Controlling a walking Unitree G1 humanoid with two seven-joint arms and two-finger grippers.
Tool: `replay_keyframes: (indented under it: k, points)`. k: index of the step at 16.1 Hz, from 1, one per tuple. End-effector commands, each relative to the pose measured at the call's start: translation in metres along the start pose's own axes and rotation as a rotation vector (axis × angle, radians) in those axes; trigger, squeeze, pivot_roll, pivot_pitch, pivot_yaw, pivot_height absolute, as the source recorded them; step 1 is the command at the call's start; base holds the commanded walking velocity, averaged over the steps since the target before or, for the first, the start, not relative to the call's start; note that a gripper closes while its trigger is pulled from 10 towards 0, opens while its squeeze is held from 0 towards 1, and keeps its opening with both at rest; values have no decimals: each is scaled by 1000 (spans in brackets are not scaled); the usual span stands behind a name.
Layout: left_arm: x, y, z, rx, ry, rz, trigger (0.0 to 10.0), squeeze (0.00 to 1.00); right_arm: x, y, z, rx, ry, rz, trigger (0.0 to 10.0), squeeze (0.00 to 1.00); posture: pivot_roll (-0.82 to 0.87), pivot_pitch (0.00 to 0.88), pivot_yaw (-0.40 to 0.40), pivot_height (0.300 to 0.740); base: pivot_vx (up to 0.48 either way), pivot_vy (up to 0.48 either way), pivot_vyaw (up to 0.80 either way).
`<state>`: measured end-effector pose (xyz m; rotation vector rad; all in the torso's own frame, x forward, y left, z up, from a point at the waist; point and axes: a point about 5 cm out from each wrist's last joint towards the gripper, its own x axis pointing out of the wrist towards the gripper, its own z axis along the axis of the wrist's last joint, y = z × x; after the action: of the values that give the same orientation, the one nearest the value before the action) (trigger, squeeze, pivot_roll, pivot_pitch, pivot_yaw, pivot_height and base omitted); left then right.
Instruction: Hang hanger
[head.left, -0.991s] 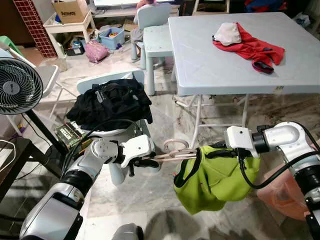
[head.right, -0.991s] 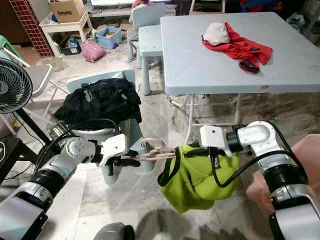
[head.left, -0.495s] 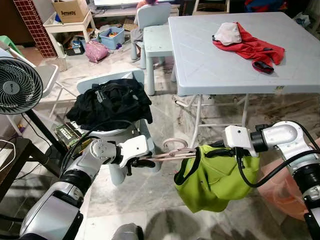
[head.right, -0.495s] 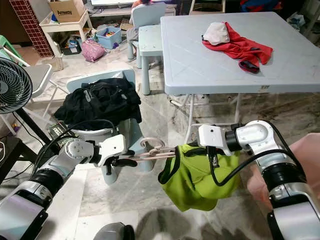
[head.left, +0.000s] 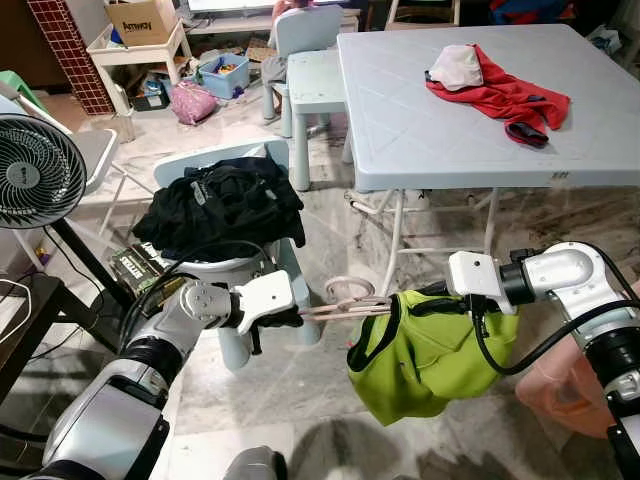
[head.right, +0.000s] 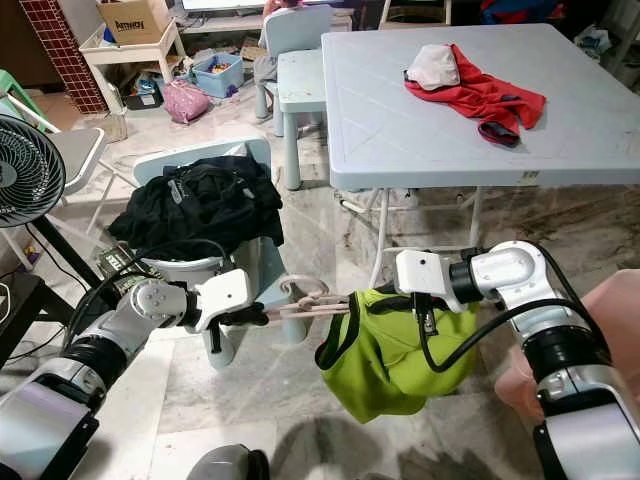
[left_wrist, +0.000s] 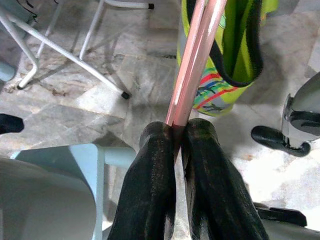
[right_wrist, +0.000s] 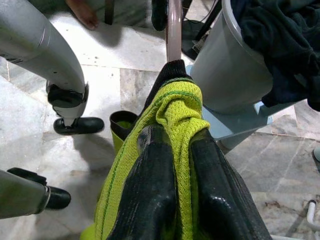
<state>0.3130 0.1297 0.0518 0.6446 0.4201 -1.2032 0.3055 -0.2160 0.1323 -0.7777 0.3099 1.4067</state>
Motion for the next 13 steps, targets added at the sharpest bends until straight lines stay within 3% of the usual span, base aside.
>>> replay_keyframes:
  k: [1, 5, 9, 13]
  points:
    - [-4, 8, 2, 8, 2, 28, 0, 0, -4, -6, 7, -30, -1, 3, 10000, 0, -55, 2, 36, 740, 0, 0, 0]
    - [-4, 8, 2, 13, -2, 32, 0, 0, -3, -5, 6, -27, 0, 8, 10000, 0, -57, 6, 38, 740, 0, 0, 0]
    - [-5, 20, 17, 54, -73, 156, 0, 0, -1, -7, 8, -37, -12, -17, 10000, 0, -57, 9, 36, 740, 0, 0, 0]
    - [-2, 16, 19, 36, -129, 182, 0, 0, 0, -11, 11, -53, -28, -23, 10000, 0, -56, 12, 35, 740, 0, 0, 0]
